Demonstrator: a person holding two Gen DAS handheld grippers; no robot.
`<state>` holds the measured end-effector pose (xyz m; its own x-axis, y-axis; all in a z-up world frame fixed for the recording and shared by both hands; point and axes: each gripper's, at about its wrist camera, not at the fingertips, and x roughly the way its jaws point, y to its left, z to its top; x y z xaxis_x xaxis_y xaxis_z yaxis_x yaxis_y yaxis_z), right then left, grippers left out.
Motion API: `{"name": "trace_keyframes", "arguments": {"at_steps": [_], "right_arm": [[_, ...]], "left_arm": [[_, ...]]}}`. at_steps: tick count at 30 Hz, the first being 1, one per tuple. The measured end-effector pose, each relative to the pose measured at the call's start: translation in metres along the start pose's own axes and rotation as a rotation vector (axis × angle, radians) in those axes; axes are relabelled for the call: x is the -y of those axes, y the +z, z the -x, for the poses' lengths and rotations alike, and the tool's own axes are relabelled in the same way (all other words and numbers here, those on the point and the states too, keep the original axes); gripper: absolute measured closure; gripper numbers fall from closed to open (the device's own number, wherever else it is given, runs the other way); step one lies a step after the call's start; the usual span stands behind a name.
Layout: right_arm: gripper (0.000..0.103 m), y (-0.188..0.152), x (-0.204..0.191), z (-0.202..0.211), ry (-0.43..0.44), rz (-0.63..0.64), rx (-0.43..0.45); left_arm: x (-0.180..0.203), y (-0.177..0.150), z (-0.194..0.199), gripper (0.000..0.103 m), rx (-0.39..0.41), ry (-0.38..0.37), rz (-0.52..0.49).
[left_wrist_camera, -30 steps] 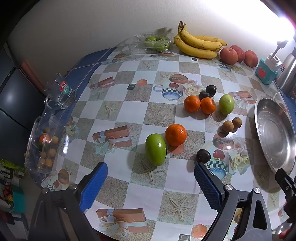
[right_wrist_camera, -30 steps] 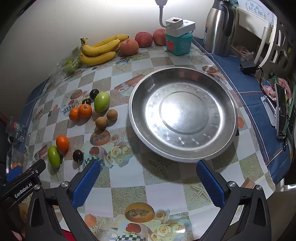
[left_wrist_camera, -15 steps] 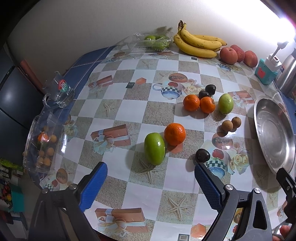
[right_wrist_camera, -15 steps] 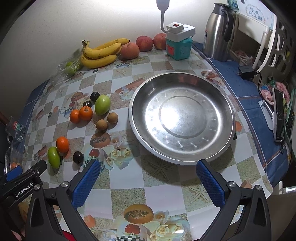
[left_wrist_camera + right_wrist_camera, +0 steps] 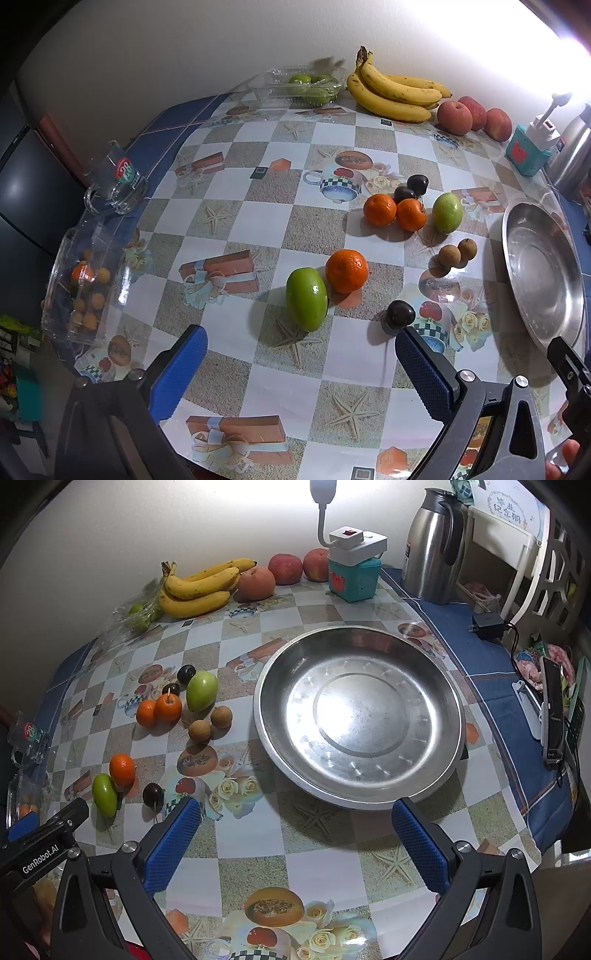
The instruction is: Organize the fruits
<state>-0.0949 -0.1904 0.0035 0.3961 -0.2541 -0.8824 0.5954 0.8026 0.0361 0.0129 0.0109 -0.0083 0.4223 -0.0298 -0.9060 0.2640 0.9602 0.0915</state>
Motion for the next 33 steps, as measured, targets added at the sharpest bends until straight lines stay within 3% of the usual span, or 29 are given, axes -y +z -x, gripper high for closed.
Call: {"name": "trace_keyframes", "arguments": {"at_steps": [33], "right_arm": [[0.000, -0.0006, 0.0013, -0.0014, -0.003, -0.005, -0.005]], "left_arm": [[0.0001, -0.0023, -0.0032, 0.000, -0.008, -0.009, 0.009]]}}
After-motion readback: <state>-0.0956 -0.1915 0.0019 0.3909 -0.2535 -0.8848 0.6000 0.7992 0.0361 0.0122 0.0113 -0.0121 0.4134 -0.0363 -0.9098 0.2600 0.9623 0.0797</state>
